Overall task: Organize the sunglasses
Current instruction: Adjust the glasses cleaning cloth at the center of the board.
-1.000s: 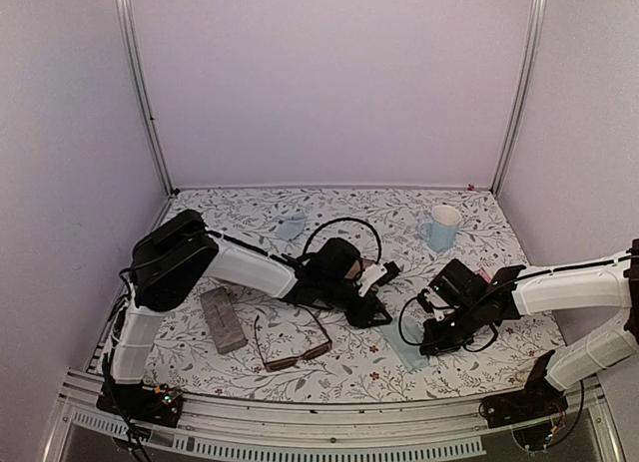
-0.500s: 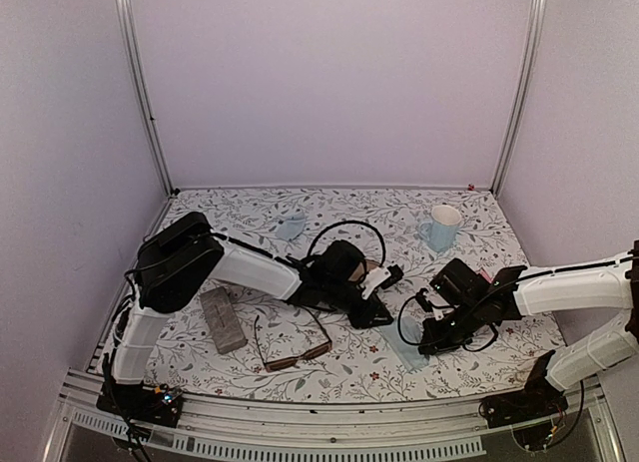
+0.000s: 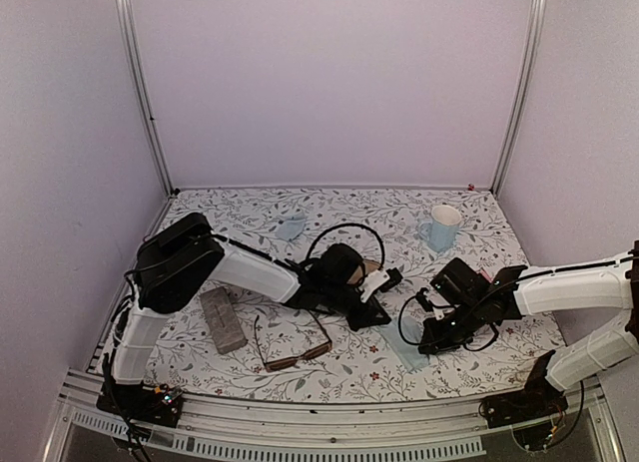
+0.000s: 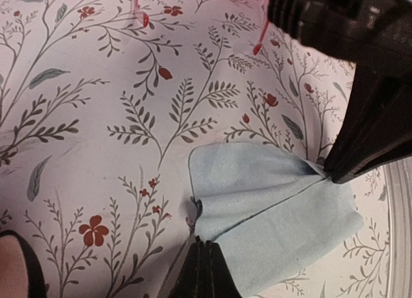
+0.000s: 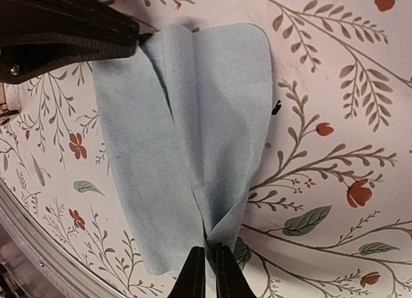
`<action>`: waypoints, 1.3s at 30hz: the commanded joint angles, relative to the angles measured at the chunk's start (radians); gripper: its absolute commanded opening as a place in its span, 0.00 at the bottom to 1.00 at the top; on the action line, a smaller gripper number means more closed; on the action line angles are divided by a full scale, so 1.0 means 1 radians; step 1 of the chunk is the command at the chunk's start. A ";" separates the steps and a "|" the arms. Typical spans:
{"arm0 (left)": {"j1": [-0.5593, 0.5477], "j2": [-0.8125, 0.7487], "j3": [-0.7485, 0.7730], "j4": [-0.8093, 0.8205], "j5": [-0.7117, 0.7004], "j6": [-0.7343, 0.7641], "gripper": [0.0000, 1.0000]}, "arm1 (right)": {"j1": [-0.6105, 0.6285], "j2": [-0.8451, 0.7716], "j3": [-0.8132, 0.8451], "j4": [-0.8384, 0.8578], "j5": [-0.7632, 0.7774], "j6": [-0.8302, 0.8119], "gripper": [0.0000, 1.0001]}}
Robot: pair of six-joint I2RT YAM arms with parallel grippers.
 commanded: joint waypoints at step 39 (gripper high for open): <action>0.003 -0.218 -0.314 0.248 0.064 -0.051 0.00 | -0.011 0.048 0.023 0.094 -0.030 -0.105 0.22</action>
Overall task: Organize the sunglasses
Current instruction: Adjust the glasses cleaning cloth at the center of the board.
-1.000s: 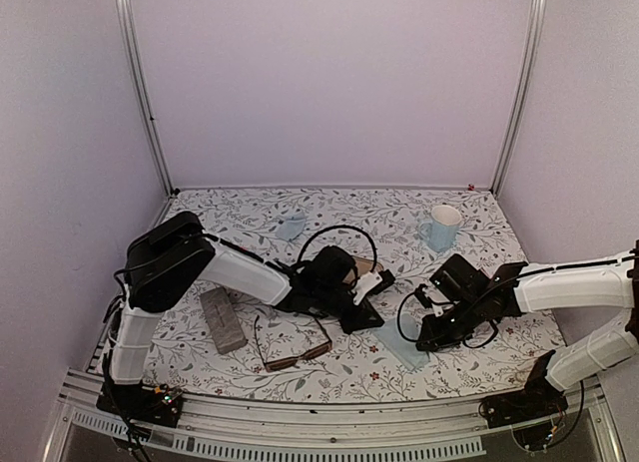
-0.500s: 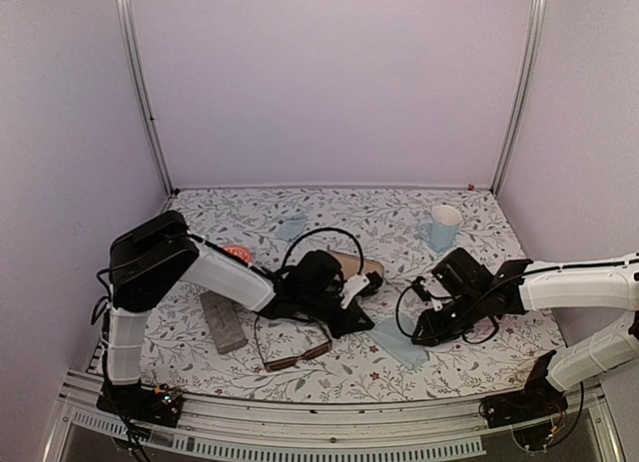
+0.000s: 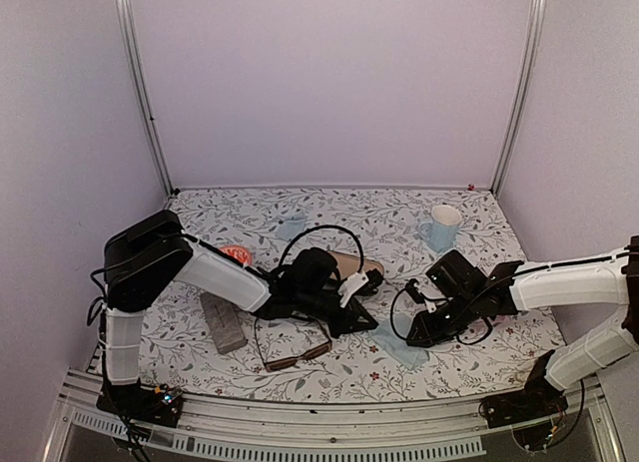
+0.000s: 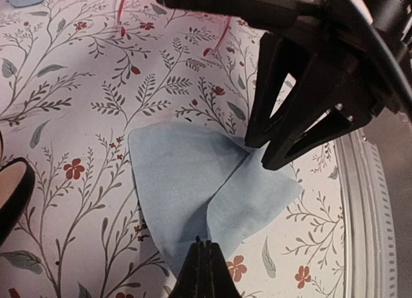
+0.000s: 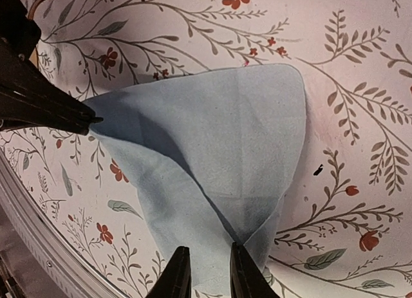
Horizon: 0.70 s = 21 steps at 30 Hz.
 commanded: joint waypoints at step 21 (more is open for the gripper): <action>0.001 -0.019 -0.005 0.016 0.021 0.016 0.00 | -0.005 0.028 -0.037 0.003 0.026 0.014 0.20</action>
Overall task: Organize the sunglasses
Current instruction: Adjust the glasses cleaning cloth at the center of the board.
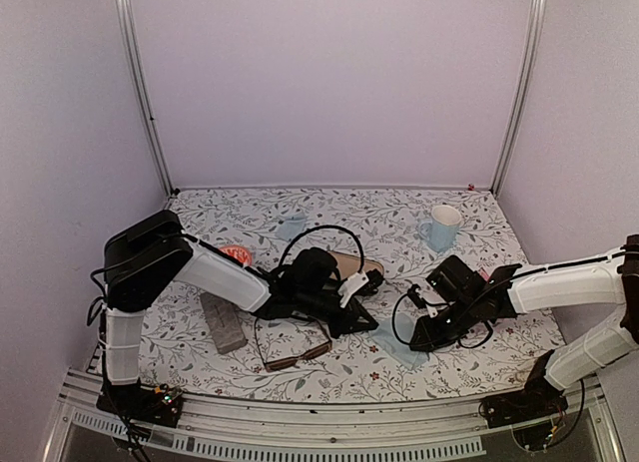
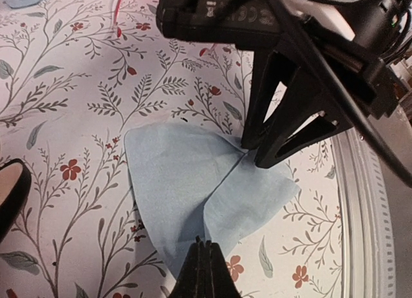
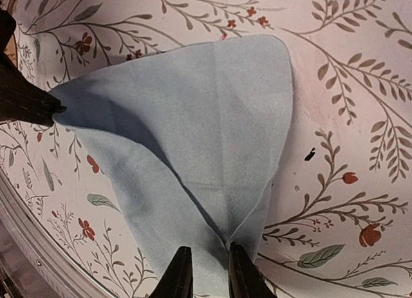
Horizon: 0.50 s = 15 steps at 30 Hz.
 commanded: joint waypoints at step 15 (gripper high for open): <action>0.002 -0.017 -0.003 0.013 0.016 0.015 0.00 | -0.004 0.026 -0.007 -0.010 0.054 0.024 0.20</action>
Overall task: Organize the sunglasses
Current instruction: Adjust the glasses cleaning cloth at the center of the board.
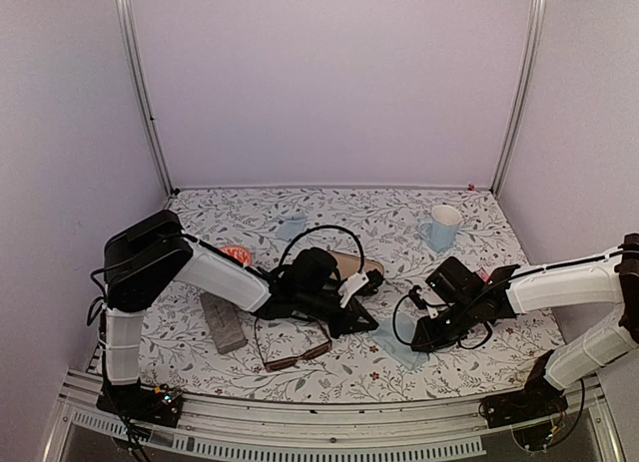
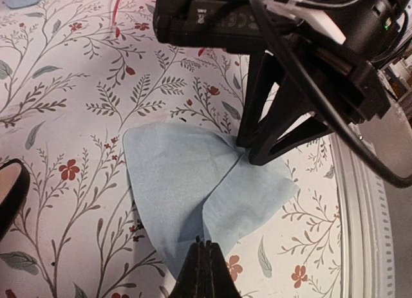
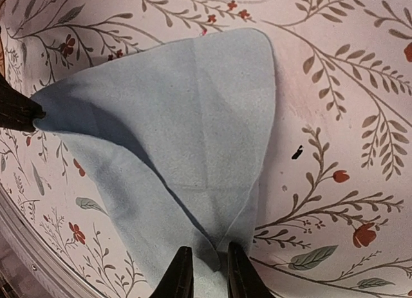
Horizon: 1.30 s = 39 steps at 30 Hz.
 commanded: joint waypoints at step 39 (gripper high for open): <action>0.011 -0.076 -0.040 0.037 -0.015 -0.018 0.00 | -0.004 -0.066 0.050 -0.066 0.032 -0.016 0.02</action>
